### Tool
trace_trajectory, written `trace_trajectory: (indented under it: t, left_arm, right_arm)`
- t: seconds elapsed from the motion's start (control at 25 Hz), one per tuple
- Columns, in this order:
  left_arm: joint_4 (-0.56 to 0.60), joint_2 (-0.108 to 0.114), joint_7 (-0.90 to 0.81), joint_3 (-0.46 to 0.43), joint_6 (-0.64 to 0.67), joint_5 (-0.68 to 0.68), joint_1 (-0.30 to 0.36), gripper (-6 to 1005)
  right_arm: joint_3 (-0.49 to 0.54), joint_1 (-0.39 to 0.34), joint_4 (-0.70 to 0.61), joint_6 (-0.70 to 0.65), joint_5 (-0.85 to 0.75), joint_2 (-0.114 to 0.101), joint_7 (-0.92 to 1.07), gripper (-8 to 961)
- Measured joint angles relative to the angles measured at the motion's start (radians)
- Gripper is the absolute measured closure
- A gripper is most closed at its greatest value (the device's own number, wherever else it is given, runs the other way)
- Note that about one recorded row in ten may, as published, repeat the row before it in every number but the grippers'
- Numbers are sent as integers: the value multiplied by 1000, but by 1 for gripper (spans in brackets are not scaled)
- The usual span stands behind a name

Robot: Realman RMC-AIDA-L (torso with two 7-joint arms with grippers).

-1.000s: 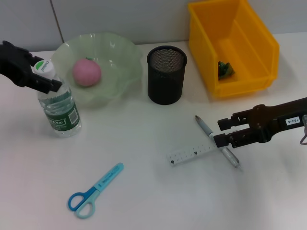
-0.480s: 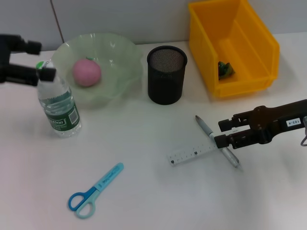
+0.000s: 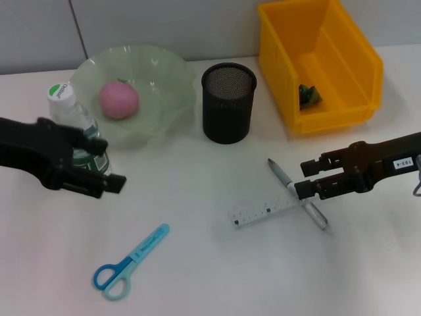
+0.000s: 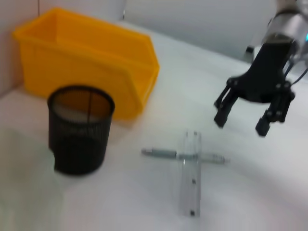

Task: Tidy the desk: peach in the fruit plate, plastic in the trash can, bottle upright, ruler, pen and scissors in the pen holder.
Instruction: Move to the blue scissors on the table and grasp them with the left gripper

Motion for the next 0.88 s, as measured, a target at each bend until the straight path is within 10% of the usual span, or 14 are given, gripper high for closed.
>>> trace_trajectory:
  t: [0.88]
  left_arm:
    - [113, -31, -715, 564, -57, 330, -93, 156]
  right_arm:
    - [-13, -10, -6, -9, -16, -9, -58, 229]
